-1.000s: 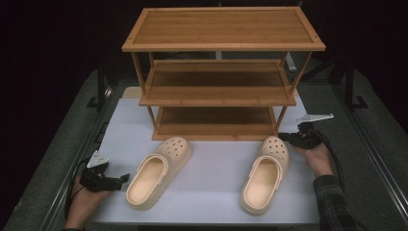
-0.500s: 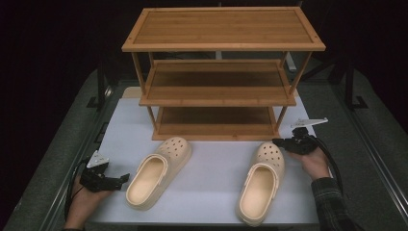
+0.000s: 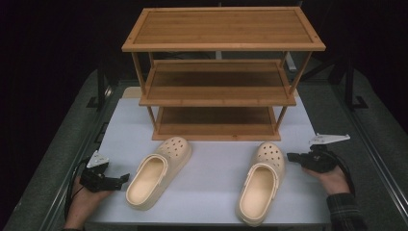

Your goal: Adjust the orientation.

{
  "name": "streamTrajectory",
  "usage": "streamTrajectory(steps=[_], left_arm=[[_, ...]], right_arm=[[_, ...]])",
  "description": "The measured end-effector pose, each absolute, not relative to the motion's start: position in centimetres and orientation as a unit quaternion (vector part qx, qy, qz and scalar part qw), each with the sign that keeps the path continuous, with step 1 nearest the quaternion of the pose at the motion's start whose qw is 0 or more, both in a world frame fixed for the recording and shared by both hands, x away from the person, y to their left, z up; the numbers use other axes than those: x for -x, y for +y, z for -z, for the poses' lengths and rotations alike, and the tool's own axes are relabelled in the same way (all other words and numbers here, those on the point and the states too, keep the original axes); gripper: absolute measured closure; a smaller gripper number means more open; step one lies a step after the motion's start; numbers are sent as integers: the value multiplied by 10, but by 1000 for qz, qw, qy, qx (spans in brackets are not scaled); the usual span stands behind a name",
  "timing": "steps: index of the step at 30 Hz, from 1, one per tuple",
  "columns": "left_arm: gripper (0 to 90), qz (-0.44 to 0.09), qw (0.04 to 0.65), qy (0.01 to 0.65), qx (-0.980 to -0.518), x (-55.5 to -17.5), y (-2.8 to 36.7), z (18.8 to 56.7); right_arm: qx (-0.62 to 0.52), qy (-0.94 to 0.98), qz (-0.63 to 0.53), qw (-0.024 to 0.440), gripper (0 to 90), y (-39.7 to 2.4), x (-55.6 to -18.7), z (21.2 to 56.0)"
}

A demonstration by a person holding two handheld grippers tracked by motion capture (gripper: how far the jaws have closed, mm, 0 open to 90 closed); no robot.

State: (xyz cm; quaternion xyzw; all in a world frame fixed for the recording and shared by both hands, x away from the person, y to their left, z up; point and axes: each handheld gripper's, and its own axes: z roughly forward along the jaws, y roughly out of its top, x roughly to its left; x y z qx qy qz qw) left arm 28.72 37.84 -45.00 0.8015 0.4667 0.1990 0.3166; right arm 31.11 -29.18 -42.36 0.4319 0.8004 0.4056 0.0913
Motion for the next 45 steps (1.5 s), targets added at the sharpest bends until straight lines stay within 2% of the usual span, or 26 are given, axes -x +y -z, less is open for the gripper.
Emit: streamTrajectory(steps=[10, 16, 35, 45], left_arm=[[21, -199, 316, 466, -802, -287, 379, 450], [21, -199, 316, 466, -802, -287, 378, 450], [21, -198, 316, 467, -802, -287, 379, 450], [21, -198, 317, 467, -801, -287, 378, 450]], right_arm=[[-409, 819, -398, 62, 900, -287, -278, 435], [-398, 824, -400, 56, 900, -283, -271, 436], [-381, 835, -393, 55, 900, -268, -280, 436], [-371, 842, -388, 50, 900, -244, -297, 435]])
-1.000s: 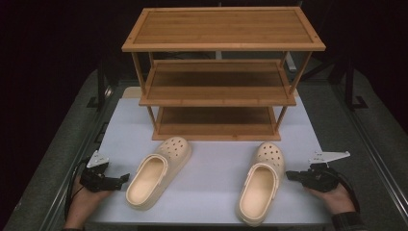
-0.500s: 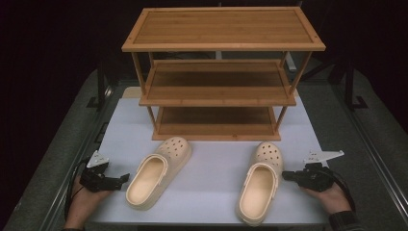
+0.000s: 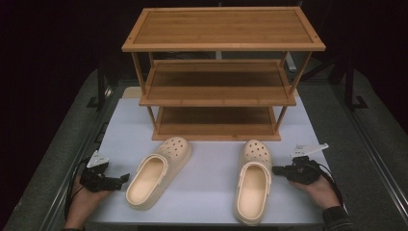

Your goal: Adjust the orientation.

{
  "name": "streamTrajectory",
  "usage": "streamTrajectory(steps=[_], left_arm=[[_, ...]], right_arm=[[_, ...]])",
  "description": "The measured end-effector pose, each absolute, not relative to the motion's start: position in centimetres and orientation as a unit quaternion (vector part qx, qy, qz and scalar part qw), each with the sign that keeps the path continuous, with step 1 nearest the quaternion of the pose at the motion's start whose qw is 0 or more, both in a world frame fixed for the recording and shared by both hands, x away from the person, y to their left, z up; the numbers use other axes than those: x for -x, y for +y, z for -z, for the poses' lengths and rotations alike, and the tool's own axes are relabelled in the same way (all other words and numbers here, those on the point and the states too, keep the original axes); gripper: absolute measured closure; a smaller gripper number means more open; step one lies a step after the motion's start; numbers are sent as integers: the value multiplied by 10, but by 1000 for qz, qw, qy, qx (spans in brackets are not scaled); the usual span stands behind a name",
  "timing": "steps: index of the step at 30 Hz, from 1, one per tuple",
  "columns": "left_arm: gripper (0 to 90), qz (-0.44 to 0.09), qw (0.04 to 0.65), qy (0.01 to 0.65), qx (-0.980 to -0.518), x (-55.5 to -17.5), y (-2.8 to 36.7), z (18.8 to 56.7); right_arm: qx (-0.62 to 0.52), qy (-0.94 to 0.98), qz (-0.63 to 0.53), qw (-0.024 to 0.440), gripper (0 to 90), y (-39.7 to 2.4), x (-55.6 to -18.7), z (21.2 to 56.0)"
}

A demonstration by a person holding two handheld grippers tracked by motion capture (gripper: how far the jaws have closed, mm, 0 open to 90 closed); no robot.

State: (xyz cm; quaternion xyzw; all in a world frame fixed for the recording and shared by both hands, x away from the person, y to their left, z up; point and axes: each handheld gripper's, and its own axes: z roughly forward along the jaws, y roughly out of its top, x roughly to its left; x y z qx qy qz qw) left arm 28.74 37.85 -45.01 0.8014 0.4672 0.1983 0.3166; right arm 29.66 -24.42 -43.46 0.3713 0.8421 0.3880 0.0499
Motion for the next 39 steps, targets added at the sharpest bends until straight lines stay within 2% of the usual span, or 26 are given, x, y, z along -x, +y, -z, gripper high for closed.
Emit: streamTrajectory(steps=[39], left_arm=[[21, -197, 316, 468, -802, -288, 379, 450]], right_arm=[[-315, 868, -382, 31, 900, -154, -342, 435]])
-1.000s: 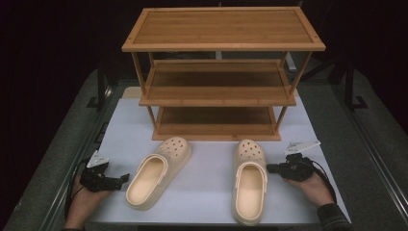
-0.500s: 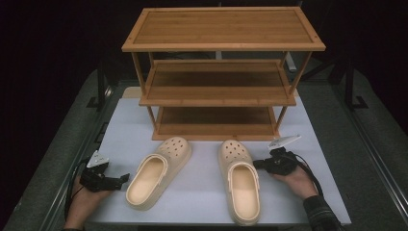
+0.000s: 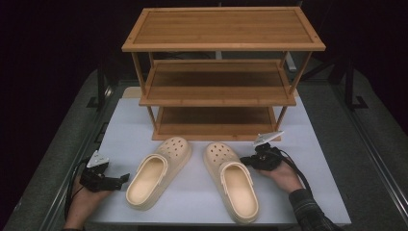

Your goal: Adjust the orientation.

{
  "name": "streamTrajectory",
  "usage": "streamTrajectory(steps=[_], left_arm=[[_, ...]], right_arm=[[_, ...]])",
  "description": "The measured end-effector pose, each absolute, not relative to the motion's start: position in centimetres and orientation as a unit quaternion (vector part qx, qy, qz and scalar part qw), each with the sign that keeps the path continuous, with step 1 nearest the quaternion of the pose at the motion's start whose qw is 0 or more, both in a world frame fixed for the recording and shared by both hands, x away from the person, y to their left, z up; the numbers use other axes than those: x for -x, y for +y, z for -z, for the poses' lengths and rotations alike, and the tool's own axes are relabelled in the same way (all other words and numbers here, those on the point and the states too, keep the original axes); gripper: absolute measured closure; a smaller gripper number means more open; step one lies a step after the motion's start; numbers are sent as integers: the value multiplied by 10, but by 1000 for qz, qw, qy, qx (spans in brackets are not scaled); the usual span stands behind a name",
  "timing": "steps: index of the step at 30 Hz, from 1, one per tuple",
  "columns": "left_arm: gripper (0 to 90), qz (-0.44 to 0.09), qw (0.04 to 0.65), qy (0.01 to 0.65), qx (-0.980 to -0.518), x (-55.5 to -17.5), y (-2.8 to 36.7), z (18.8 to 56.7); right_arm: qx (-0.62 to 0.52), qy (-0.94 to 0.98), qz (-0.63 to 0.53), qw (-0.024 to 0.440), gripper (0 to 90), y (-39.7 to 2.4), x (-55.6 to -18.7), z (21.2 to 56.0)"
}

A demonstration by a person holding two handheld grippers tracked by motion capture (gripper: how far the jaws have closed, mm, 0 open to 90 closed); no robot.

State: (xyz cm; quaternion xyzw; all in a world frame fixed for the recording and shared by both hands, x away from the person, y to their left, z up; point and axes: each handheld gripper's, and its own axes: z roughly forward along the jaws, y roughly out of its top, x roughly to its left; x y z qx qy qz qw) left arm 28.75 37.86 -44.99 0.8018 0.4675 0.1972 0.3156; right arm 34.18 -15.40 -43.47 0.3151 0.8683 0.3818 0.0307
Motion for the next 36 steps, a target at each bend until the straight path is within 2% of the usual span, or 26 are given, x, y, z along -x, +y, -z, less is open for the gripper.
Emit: streamTrajectory(steps=[7, 10, 18, 23, 28, 36], left_arm=[[21, -196, 315, 468, -802, -287, 379, 450], [21, -197, 316, 467, -802, -287, 379, 450], [21, -198, 317, 468, -801, -287, 378, 450], [21, -198, 317, 467, -801, -287, 378, 450], [21, -199, 317, 467, -801, -287, 378, 450], [21, -199, 317, 466, -802, -287, 379, 450]], right_arm=[[-322, 863, -388, 34, 896, -156, -342, 434], [-334, 855, -395, 42, 858, -162, -340, 432], [-372, 837, -398, 57, 611, -182, -330, 430], [-391, 827, -399, 65, 511, -197, -319, 426], [-403, 817, -404, 81, 461, -212, -305, 419], [-415, 805, -413, 95, 446, -235, -280, 417]])
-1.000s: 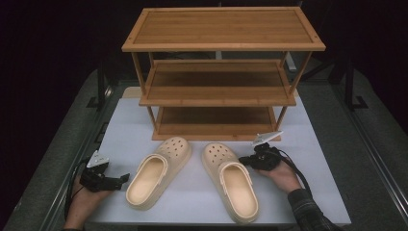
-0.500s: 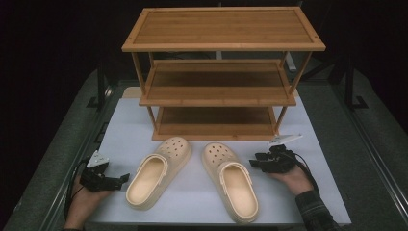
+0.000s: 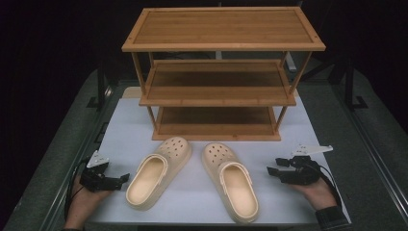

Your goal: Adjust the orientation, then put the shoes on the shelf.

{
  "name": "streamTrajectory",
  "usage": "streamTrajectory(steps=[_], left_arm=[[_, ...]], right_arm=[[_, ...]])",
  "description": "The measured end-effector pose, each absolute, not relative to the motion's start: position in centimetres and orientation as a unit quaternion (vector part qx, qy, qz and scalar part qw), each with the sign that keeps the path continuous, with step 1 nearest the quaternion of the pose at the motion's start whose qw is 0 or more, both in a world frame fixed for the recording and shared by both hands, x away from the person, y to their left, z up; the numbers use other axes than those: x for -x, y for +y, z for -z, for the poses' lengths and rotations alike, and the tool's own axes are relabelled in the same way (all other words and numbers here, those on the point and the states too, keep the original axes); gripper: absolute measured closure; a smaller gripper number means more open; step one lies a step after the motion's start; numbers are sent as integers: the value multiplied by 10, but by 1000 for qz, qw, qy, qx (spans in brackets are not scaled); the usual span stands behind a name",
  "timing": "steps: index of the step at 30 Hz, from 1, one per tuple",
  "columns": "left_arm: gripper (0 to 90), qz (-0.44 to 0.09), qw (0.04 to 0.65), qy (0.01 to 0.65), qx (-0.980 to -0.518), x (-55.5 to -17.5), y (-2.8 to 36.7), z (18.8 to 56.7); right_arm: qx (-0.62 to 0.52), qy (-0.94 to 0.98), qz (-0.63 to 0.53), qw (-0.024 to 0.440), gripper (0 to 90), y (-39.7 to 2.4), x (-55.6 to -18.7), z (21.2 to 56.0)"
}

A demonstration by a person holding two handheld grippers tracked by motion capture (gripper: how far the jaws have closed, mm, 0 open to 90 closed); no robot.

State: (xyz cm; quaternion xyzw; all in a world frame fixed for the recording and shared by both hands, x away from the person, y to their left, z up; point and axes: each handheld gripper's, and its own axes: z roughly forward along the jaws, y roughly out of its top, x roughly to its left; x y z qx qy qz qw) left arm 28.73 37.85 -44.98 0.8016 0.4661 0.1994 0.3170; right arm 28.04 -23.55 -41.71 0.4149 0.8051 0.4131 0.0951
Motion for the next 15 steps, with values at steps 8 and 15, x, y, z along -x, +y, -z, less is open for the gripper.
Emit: streamTrajectory(steps=[8, 15], left_arm=[[23, -194, 332, 468, -796, -284, 383, 436], [31, -198, 365, 446, -793, -274, 376, 409]], right_arm=[[-416, 797, -428, 97, 413, -241, -272, 411], [-406, 797, -438, 94, 411, -236, -271, 407]])
